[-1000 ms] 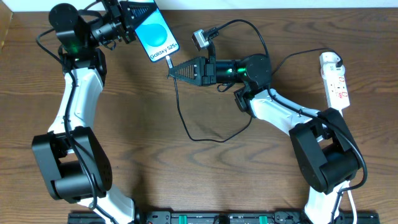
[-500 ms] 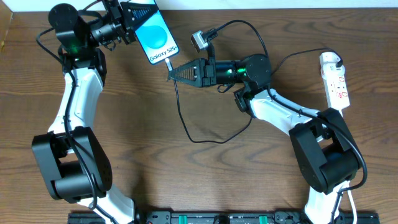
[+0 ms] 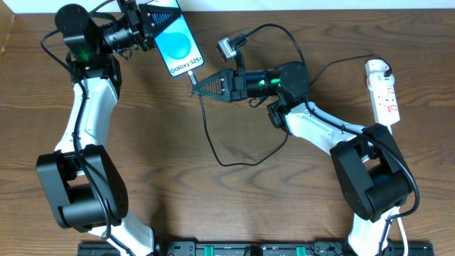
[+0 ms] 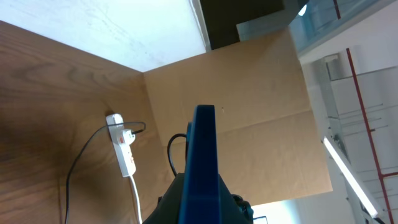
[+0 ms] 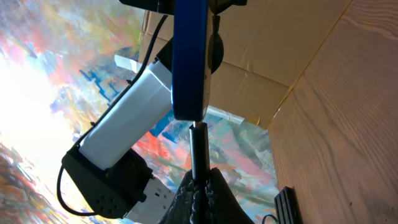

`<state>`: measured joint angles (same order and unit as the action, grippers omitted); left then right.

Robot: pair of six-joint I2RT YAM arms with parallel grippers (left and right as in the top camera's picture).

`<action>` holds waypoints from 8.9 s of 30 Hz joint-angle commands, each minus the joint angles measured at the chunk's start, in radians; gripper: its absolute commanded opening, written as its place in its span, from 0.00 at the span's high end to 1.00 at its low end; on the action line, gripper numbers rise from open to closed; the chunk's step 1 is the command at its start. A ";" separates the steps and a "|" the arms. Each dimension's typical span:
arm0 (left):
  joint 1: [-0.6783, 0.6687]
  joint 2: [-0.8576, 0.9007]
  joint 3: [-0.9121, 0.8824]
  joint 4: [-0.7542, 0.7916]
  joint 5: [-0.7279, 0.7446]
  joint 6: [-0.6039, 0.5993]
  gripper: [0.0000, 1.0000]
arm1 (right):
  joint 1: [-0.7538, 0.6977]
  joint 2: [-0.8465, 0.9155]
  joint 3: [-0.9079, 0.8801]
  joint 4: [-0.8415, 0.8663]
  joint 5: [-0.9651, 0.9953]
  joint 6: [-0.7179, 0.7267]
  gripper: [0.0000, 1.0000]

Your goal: Plug charger to phone and switch on socket

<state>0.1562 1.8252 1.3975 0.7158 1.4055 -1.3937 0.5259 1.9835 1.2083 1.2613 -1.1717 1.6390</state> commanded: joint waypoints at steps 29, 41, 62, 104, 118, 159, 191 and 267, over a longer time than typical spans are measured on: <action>-0.033 -0.024 0.014 0.012 0.101 0.050 0.92 | -0.010 -0.002 0.004 -0.084 0.144 -0.093 0.64; 0.097 -0.024 0.014 -0.002 0.096 0.045 0.93 | -0.049 -0.002 0.003 -0.147 0.031 -0.185 0.01; 0.098 -0.024 0.011 -0.034 0.121 0.060 0.93 | -0.254 -0.207 0.003 -1.629 0.678 -0.905 0.01; -0.463 -0.005 -0.242 -1.051 -0.640 1.061 0.93 | -0.267 -0.709 0.003 -2.102 1.226 -0.949 0.01; -0.612 0.123 -0.242 -0.916 -0.640 0.925 0.93 | -0.267 -0.708 0.000 -2.131 1.243 -0.949 0.01; -0.614 0.215 -0.249 -0.863 -0.685 0.812 0.92 | -0.267 -0.674 0.000 -2.136 1.252 -0.960 0.01; -0.613 0.215 -0.249 -1.052 -0.923 0.820 0.14 | -0.267 -0.674 0.000 -2.137 1.251 -0.960 0.01; -0.337 -0.501 -0.232 -1.598 -1.627 1.135 0.14 | -0.266 -0.674 0.000 -2.133 1.274 -0.956 0.01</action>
<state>-0.1795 1.4082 1.1545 -0.8703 -0.1677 -0.2790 0.2592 1.3087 1.2026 -0.8711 0.0841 0.6945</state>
